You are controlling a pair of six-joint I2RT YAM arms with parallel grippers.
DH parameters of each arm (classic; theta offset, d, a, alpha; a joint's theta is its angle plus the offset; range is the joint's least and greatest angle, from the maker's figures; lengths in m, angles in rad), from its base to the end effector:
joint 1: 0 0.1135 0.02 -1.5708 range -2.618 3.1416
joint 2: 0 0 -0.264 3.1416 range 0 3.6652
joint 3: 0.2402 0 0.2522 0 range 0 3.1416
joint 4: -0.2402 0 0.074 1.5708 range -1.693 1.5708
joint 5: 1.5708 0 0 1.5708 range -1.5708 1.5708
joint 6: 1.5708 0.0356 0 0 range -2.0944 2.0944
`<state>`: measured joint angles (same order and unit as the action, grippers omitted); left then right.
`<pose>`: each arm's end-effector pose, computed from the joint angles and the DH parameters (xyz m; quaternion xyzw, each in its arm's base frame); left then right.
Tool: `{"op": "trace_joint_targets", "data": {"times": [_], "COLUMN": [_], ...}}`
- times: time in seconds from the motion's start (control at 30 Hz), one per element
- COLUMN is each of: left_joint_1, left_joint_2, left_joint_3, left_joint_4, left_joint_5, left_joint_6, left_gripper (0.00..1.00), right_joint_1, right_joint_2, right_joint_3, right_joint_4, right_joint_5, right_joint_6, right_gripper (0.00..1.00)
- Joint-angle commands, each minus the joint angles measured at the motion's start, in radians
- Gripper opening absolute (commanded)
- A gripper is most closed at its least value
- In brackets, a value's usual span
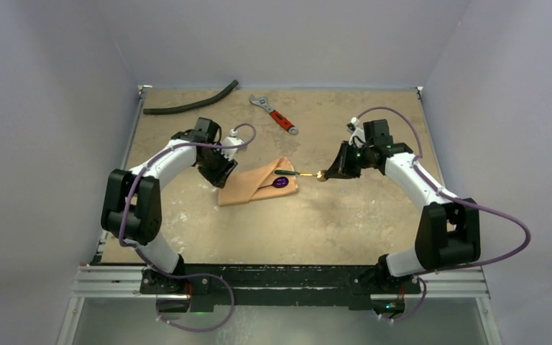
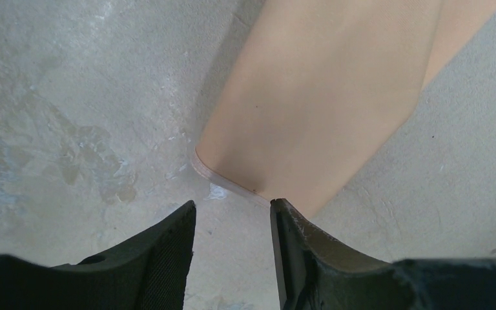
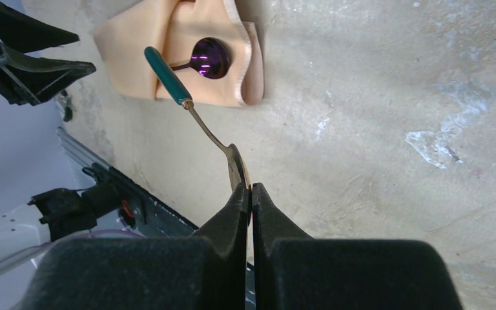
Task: Fold the napkin into a case and place the utensils inside
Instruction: Insert the spoon into the folded napkin.
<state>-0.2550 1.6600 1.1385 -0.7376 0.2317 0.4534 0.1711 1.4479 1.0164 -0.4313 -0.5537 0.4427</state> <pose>0.3067 -0.0884 0.2030 0.3572 0.9141 -0.0984 0.1647 0.2954 0.0700 0.2483 0.0283 0.9068 0.3451 0.2404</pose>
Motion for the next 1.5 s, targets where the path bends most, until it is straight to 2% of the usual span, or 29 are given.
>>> {"op": "trace_joint_targets", "data": {"times": [0.0, 0.17, 0.33, 0.53, 0.77, 1.2, 1.47], "left_joint_1": [0.015, 0.02, 0.02, 0.02, 0.02, 0.02, 0.019], "left_joint_2": [0.027, 0.053, 0.059, 0.066, 0.061, 0.047, 0.042], "left_joint_3": [0.005, -0.031, -0.078, -0.091, -0.1, -0.1, -0.096], "left_joint_4": [0.037, 0.084, 0.137, 0.156, 0.171, 0.17, 0.167], "left_joint_5": [0.024, 0.02, -0.006, -0.005, 0.01, 0.016, 0.014], "left_joint_6": [-0.097, -0.11, -0.09, -0.088, -0.088, -0.075, -0.065], "left_gripper": [0.45, 0.41, 0.31, 0.24, 0.22, 0.2, 0.19], "right_joint_1": [-0.001, 0.002, 0.022, 0.083, 0.141, 0.289, 0.349], "right_joint_2": [-0.011, 0.025, 0.064, 0.115, 0.166, 0.402, 0.48], "right_joint_3": [0.005, 0.015, 0.043, 0.07, 0.113, 0.284, 0.337], "right_joint_4": [-0.019, 0.013, 0.025, 0.048, 0.082, 0.148, 0.181], "right_joint_5": [0.043, 0.051, 0.057, 0.079, 0.077, 0.066, 0.063], "right_joint_6": [-0.041, -0.03, -0.024, -0.004, 0.026, 0.062, 0.069], "right_gripper": [0.0, 0.0, 0.0, 0.0, 0.0, 0.0, 0.0]}}
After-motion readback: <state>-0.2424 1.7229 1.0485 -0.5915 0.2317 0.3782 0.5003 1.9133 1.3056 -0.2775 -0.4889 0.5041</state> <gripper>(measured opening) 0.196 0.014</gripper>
